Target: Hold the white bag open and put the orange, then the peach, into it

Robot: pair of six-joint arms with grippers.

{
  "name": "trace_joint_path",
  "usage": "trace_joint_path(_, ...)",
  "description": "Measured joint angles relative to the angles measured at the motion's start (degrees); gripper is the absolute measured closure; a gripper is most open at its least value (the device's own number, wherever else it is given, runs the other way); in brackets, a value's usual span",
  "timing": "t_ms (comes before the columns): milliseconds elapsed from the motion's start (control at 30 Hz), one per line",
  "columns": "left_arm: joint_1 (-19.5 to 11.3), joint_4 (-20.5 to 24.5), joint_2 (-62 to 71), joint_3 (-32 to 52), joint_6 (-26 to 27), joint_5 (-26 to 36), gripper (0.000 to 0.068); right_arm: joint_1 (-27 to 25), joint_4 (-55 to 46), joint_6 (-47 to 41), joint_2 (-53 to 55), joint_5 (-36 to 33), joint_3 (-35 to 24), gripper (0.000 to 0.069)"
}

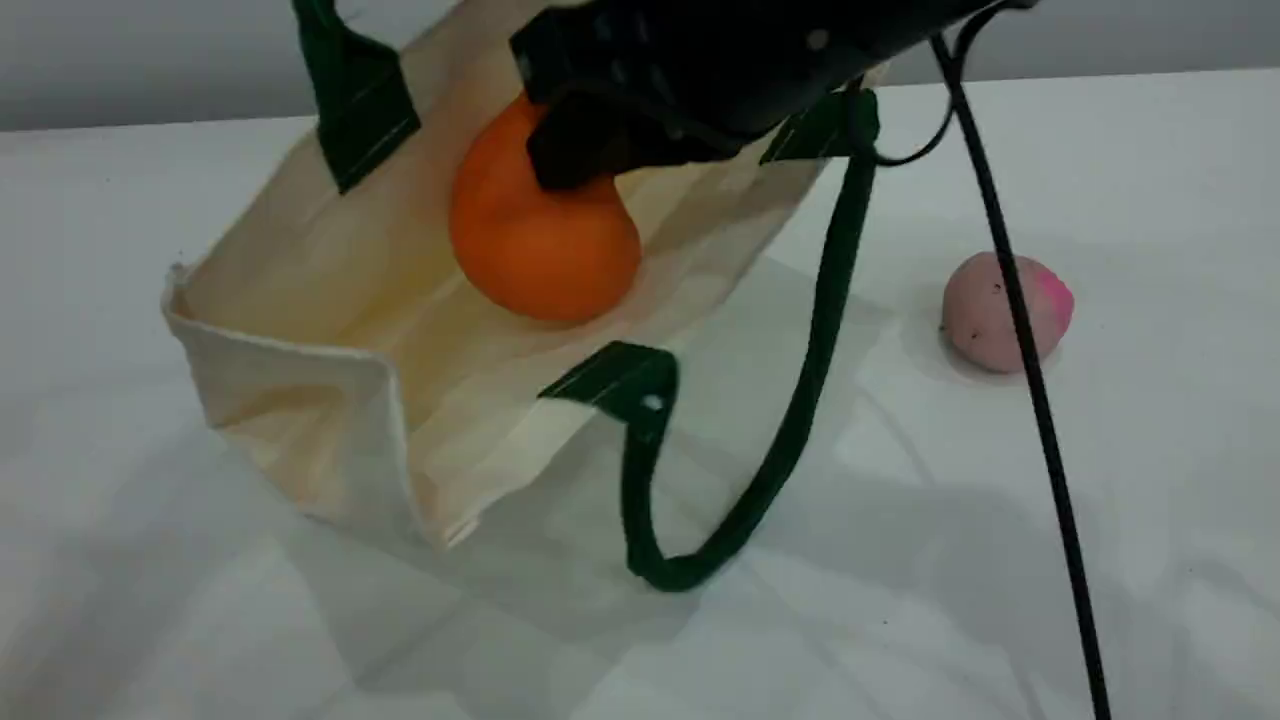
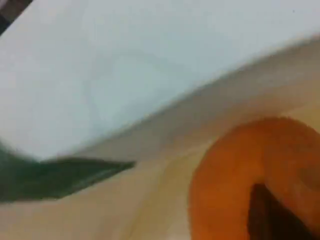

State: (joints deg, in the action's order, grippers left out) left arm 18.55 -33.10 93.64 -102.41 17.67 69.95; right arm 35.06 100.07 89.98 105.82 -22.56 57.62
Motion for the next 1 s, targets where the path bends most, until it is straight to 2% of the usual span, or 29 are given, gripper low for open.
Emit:
trace_joint_path(200, 0.00, -0.24, -1.15, 0.00, 0.00, 0.07, 0.0610, 0.00, -0.11, 0.00, 4.55, 0.64, 3.60, 0.0670)
trace_joint_path(667, 0.15, -0.52, -2.37, 0.00, 0.00, 0.07, 0.0610, 0.32, 0.00, 0.00, 8.20, 8.49, 8.04, 0.0670)
trace_joint_path(867, 0.59, -0.23, -2.30, 0.00, 0.92, 0.01, 0.0610, 0.37, -0.31, -0.59, 8.14, 2.13, 7.99, 0.0670)
trace_joint_path(1000, 0.59, -0.05, -2.30, 0.00, 1.09, 0.01, 0.0610, 0.37, -0.38, -1.47, 7.94, 1.50, 8.58, 0.0670)
